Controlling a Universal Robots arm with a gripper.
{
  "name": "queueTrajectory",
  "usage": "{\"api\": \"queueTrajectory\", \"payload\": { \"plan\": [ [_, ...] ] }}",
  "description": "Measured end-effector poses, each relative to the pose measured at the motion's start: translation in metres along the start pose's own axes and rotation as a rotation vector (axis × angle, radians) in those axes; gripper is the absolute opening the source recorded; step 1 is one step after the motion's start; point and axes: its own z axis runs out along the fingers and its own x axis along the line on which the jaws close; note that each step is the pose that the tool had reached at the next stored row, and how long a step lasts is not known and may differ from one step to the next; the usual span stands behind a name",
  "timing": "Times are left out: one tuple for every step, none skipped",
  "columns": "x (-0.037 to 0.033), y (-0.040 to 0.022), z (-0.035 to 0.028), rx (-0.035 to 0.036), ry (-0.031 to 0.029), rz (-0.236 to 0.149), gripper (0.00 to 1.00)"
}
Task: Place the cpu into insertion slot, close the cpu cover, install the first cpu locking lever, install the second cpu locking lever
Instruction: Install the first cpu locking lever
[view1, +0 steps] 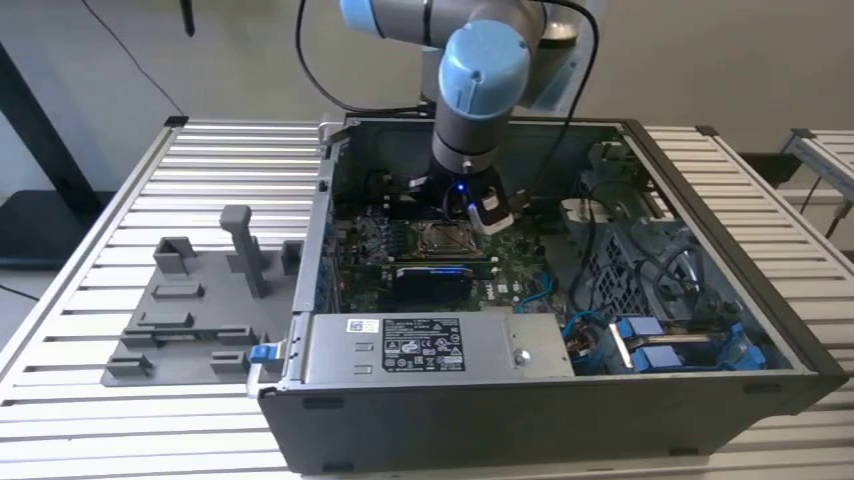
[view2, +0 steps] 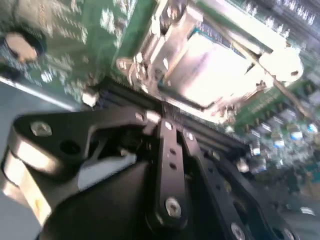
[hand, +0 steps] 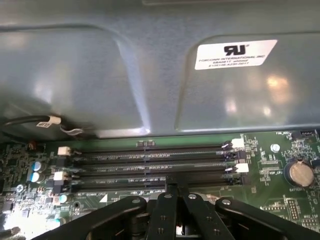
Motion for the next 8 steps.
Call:
{"api": "queueTrajectory", "payload": {
  "plan": [
    [-0.0006, 0.0, 0.0, -0.0019, 0.0003, 0.0, 0.11],
    [-0.0013, 0.0, 0.0001, -0.0027, 0.0004, 0.0, 0.11],
    [-0.0014, 0.0, 0.0001, -0.0028, 0.0004, 0.0, 0.11],
    [-0.0014, 0.0001, 0.0, -0.0029, 0.0004, 0.0, 0.11],
    [-0.0013, 0.0003, -0.0009, -0.003, 0.0006, 0.0, 0.11],
    [-0.0009, 0.001, -0.0026, -0.004, 0.0007, 0.0, 0.11],
    [-0.0005, 0.0018, -0.0046, -0.0044, 0.0007, 0.0, 0.11],
    [0.0005, 0.0026, -0.0071, -0.0047, 0.0006, 0.0, 0.11]
  ]
}}
